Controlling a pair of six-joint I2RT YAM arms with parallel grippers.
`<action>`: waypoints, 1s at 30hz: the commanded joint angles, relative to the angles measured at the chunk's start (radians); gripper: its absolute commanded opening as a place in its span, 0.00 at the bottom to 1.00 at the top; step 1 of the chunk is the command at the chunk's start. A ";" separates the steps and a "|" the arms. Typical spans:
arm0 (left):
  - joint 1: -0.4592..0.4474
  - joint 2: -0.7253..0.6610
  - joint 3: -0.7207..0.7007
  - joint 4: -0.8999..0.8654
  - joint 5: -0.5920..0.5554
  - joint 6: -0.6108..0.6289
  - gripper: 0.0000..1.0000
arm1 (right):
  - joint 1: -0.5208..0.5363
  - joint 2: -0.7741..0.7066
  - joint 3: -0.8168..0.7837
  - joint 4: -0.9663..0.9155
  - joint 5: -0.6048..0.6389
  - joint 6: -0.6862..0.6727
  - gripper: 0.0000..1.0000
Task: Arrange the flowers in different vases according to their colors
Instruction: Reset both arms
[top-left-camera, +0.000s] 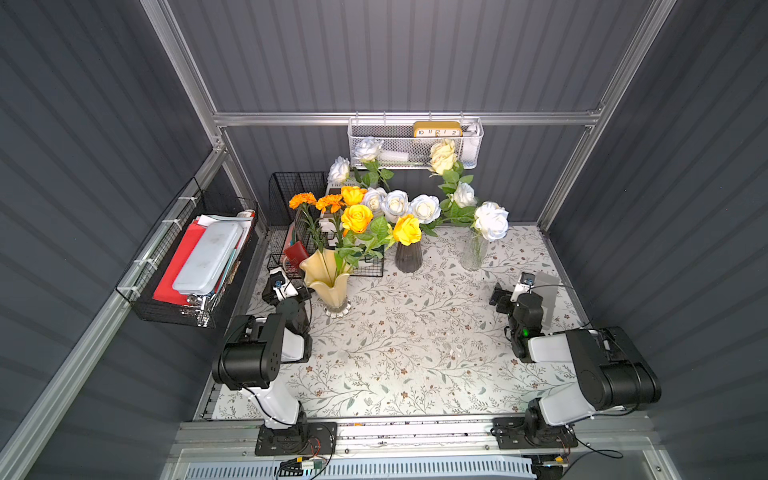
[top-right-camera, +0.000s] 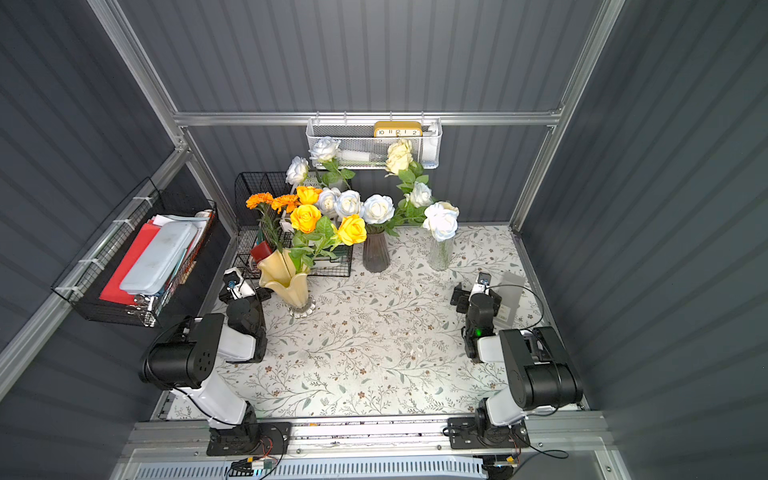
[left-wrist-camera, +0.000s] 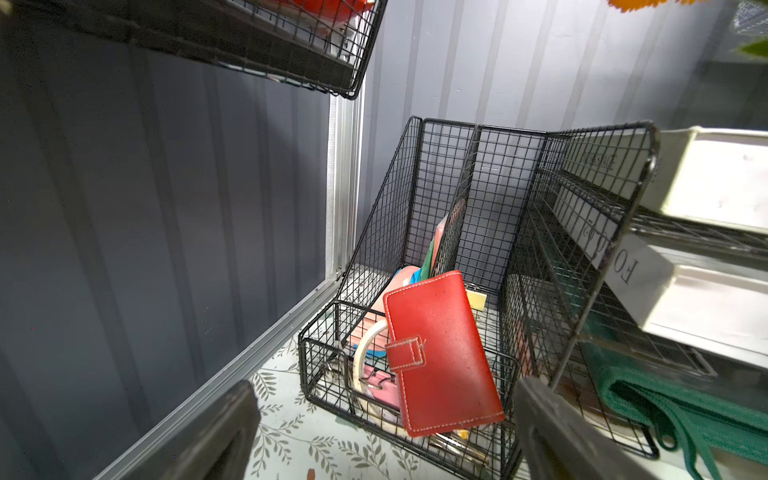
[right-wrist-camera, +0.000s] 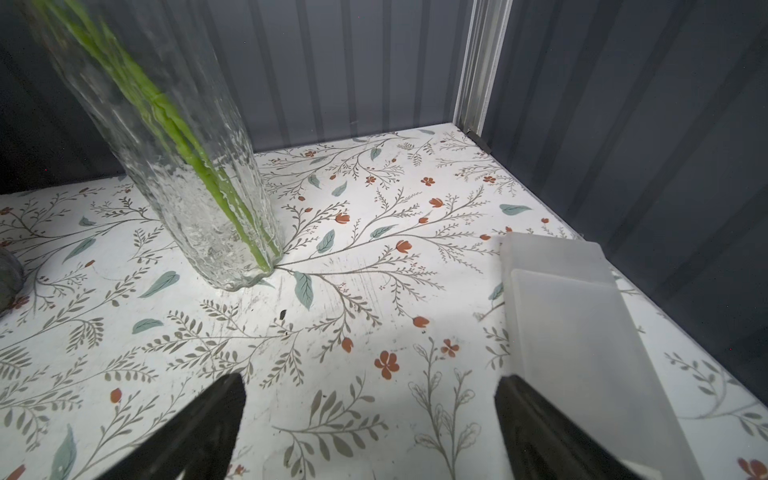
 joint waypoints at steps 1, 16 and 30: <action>0.002 -0.016 0.023 -0.027 -0.026 -0.023 0.99 | -0.003 0.028 0.035 -0.017 0.013 -0.004 0.99; 0.004 -0.015 0.044 -0.063 -0.049 -0.040 0.99 | -0.004 0.025 0.040 -0.036 0.014 -0.002 0.99; 0.005 -0.015 0.045 -0.065 -0.047 -0.040 0.99 | -0.003 0.027 0.041 -0.034 0.014 0.000 0.99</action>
